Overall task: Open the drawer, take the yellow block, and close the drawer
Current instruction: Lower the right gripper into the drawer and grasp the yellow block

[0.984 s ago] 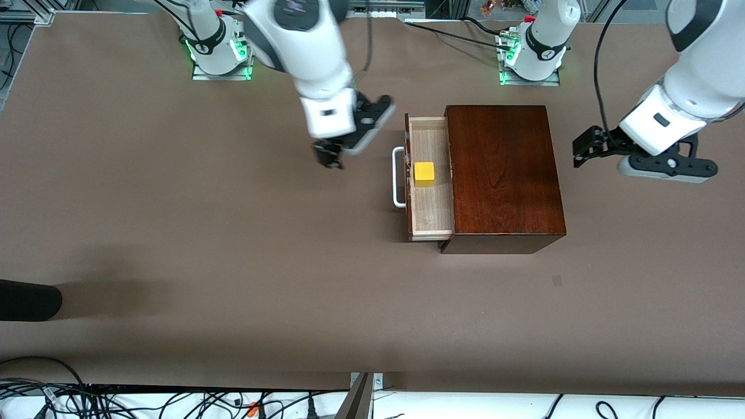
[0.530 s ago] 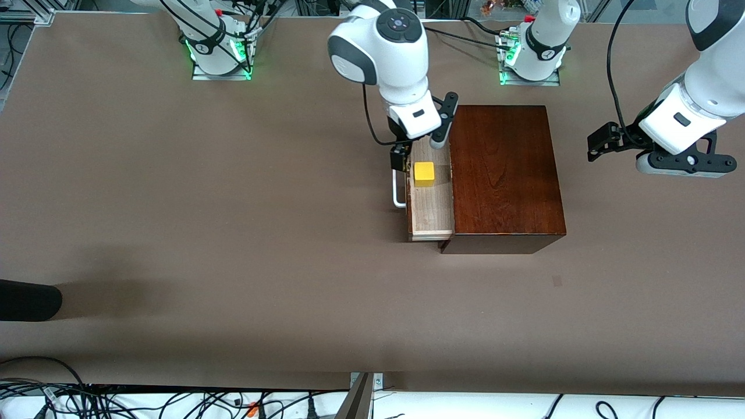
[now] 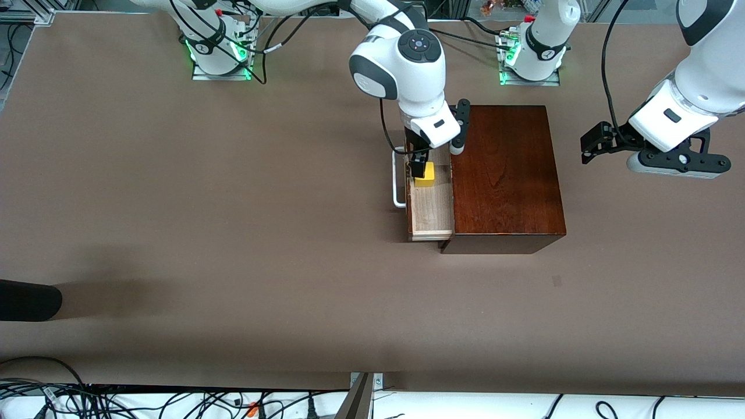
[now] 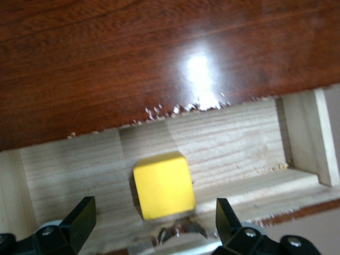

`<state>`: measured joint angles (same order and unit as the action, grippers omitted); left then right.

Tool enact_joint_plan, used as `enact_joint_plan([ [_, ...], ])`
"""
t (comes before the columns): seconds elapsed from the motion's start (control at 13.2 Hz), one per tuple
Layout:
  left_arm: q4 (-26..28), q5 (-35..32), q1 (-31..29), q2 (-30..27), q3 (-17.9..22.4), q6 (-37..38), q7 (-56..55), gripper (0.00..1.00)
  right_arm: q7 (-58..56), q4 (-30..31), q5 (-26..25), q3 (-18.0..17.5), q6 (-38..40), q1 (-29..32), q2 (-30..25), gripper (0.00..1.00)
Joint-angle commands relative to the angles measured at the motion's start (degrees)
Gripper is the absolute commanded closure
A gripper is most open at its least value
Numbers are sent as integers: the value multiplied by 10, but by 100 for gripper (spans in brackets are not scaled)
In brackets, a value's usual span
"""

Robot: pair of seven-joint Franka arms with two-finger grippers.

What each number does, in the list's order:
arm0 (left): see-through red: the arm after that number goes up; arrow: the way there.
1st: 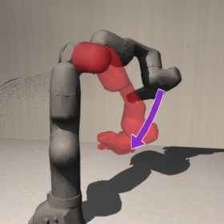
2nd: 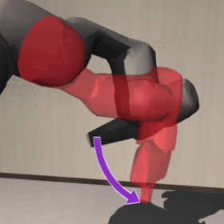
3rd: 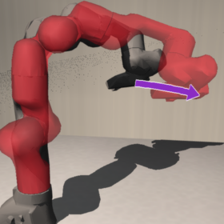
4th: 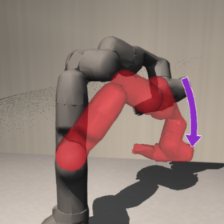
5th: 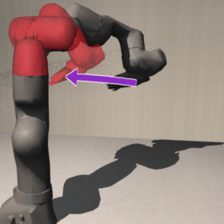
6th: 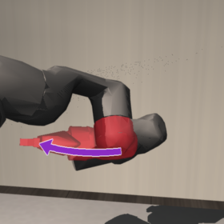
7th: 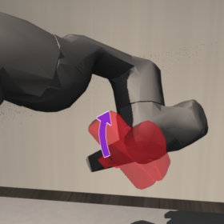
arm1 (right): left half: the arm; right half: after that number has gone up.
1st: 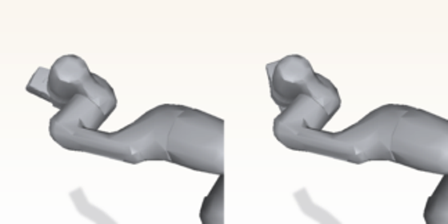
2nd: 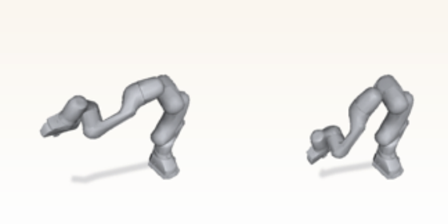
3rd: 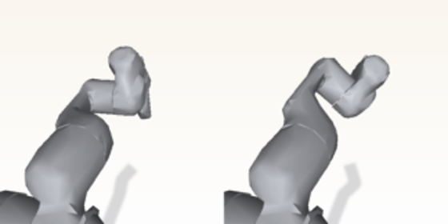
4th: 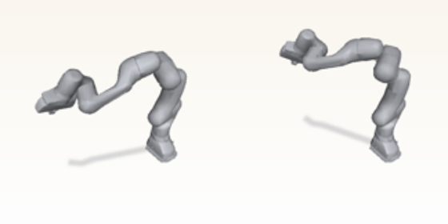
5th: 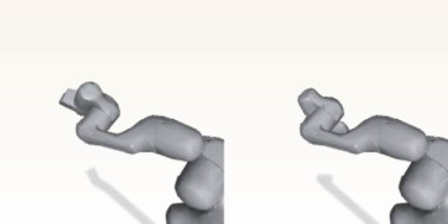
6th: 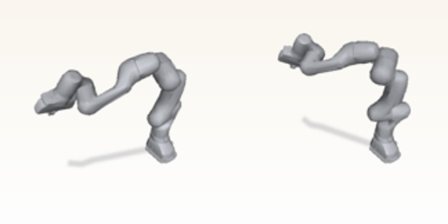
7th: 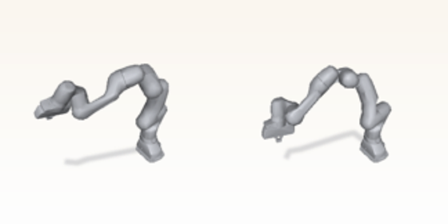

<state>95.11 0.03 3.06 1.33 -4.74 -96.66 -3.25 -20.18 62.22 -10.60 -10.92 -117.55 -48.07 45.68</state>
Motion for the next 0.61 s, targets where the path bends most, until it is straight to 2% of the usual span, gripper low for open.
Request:
enact_joint_plan([
  [0.0,-18,-14,-3,10,-2,7,3,0,-9,-31,-13,5,14,-17,23,0],
  [0.53,-18,-13,-3,10,-2,8,3,0,-23,-32,-27,8,4,-16,45,0],
])
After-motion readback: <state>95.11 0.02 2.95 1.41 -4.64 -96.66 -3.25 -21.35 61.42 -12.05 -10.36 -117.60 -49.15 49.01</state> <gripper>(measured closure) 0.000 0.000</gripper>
